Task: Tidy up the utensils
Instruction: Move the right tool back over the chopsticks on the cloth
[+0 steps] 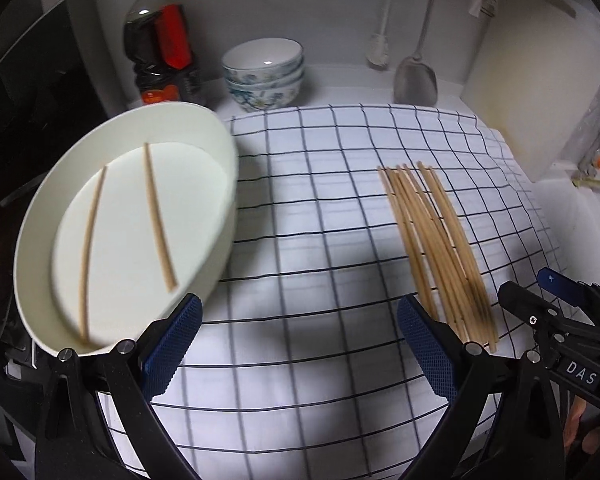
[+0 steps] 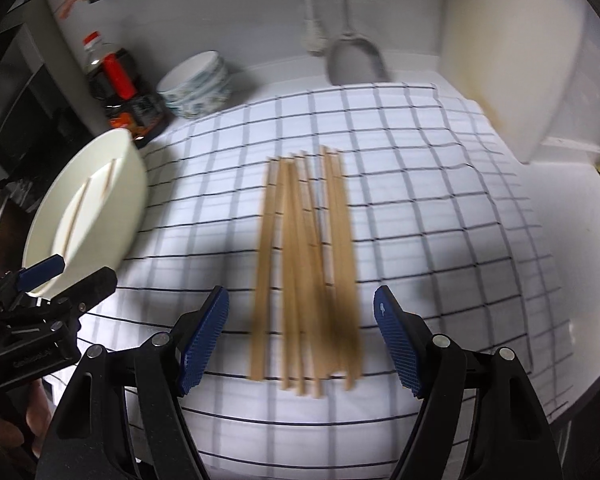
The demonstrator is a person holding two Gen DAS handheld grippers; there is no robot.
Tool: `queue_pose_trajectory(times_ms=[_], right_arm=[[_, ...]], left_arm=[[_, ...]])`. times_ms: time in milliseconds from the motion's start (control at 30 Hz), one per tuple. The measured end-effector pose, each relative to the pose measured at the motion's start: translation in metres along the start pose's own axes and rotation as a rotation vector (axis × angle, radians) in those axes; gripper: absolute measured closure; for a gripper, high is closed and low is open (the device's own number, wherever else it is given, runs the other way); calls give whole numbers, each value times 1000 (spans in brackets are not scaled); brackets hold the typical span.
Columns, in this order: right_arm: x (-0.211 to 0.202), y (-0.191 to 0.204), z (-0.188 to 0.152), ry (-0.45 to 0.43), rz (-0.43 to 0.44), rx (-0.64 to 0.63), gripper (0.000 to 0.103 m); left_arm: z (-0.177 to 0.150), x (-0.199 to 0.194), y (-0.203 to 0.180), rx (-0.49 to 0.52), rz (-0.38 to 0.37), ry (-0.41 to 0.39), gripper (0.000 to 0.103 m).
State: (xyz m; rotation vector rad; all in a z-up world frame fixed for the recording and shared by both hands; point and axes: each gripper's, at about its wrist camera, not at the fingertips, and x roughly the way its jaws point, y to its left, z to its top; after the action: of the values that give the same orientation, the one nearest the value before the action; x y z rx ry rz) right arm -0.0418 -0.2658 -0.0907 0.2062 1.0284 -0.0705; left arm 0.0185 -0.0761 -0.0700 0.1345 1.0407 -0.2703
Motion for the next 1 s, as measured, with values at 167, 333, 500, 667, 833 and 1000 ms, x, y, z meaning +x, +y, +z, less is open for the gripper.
queue_pose_trajectory(times_ms=[167, 333, 500, 667, 833, 1000], right_arm=[[10, -30, -4, 10, -37, 16, 31], [22, -45, -5, -5, -57, -7, 31], [39, -53, -3, -20, -69, -21, 31], [54, -56, 0, -35, -64, -32, 31], [66, -59, 2, -30, -59, -30, 31], [71, -60, -1, -36, -62, -35, 31]], left_arm=[[1, 22, -20, -4, -2, 21, 7], [2, 43, -30, -35, 8, 30, 7], [0, 66, -36, -66, 14, 41, 7], [-1, 77, -41, -76, 21, 28, 7], [0, 88, -47, -78, 26, 34, 7], [-2, 92, -51, -73, 31, 36, 7]])
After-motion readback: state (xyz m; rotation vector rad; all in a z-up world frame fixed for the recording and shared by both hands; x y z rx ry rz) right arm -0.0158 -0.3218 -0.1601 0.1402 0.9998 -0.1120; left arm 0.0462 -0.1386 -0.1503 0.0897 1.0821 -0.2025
